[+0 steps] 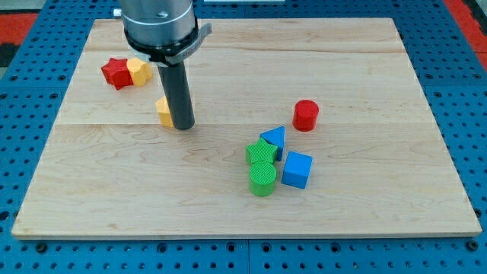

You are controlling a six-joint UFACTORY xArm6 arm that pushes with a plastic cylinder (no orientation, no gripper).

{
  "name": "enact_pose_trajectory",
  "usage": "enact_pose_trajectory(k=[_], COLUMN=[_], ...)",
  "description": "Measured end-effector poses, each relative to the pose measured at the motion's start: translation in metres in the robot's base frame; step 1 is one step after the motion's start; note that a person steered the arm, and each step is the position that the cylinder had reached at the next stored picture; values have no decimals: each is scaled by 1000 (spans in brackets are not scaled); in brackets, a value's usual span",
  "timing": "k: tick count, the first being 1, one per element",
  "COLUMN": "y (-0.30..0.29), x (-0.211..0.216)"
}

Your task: Push the red circle towards left

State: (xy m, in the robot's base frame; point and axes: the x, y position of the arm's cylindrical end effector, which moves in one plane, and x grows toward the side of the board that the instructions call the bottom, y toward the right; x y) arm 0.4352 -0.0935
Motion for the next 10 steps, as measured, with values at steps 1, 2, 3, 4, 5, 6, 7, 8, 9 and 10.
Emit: enact_pose_trajectory(k=[1, 2, 3, 4, 5, 6, 7, 8, 9, 10], y=[-25, -51, -51, -50, 43, 172, 260, 316, 308, 270], x=[-8, -14, -38, -43, -40, -49, -53, -20, 12, 13])
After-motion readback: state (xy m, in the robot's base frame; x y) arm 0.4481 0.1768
